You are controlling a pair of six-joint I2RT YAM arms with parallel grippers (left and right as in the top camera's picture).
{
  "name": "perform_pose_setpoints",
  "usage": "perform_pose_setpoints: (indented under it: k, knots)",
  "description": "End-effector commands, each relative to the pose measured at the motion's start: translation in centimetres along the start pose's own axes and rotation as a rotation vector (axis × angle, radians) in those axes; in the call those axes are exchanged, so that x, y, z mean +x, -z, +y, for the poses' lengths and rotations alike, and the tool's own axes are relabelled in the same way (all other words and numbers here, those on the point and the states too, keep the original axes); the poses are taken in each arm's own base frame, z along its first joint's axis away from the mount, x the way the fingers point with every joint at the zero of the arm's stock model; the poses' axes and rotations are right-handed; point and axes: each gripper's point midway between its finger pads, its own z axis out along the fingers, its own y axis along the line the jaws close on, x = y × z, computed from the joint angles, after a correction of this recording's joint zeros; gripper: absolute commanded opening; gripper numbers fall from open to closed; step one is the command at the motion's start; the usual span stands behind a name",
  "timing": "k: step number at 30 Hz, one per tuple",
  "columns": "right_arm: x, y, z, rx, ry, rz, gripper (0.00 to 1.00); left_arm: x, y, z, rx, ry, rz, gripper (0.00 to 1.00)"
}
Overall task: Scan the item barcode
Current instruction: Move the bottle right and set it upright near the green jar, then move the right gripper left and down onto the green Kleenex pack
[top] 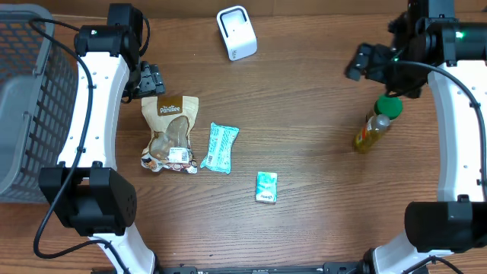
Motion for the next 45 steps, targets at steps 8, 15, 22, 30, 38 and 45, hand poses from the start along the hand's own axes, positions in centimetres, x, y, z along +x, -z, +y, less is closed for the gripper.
perform_pose_setpoints:
  k: [8, 15, 22, 30, 38, 45]
  knots:
    - [9.2, -5.9, 7.8, -0.180, 0.191, 0.313, 0.54, -0.5, 0.8, 0.2, -0.002, 0.002, -0.030, 1.00]
    - [17.5, -12.4, 8.2, -0.126, 0.252, 0.505, 0.53, -0.5, 0.8, 0.2, -0.002, 0.002, -0.030, 1.00]
    - [23.3, -16.7, 7.7, -0.105, 0.300, 0.577, 0.52, -0.5, 0.8, 0.2, -0.001, 0.002, -0.030, 1.00]
    - [27.3, -19.0, 7.5, -0.095, 0.369, 0.602, 0.40, -0.5, 0.8, 0.2, -0.002, 0.002, -0.031, 1.00]
    - [28.3, -19.9, 7.5, -0.089, 0.361, 0.593, 0.35, -0.5, 0.8, 0.2, -0.002, 0.002, -0.030, 0.99]
    - [26.3, -21.0, 6.6, -0.003, 0.365, 0.489, 0.27, -0.5, 0.8, 0.2, -0.001, 0.002, -0.030, 1.00]
